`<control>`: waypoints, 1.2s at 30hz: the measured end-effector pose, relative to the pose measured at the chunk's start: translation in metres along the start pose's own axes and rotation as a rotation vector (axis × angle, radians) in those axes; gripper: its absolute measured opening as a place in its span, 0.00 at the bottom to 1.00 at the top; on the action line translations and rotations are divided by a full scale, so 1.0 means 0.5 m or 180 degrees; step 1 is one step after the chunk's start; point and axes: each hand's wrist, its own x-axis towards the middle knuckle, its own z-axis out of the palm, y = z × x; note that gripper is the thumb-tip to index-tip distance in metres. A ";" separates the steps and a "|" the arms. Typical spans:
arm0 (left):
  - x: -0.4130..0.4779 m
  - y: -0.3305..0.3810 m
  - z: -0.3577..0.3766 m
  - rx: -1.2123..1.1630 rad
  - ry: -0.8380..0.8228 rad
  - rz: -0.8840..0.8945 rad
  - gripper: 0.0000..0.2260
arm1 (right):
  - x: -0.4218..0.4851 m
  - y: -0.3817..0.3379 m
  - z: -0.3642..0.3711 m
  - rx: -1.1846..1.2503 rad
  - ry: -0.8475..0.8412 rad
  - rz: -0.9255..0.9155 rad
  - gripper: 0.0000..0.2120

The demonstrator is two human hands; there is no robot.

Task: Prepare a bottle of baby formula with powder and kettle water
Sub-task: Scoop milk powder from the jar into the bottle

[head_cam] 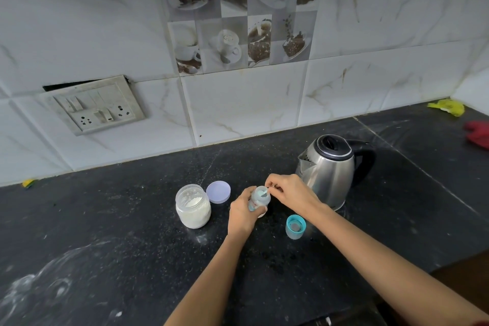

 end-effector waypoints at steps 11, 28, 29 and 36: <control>0.004 0.004 0.002 -0.0146 0.0016 -0.0054 0.25 | 0.011 0.000 -0.018 0.0417 0.0146 0.0270 0.03; 0.014 0.008 0.005 -0.0359 0.0037 -0.0257 0.26 | 0.005 0.020 -0.013 0.1957 0.1236 0.1445 0.03; 0.015 0.009 0.005 -0.0334 0.0016 -0.0262 0.26 | 0.005 0.022 -0.013 0.2108 0.1277 0.1552 0.03; 0.006 0.007 -0.028 -0.0104 0.0258 -0.0030 0.33 | 0.026 0.002 -0.014 0.3151 0.1414 0.1829 0.03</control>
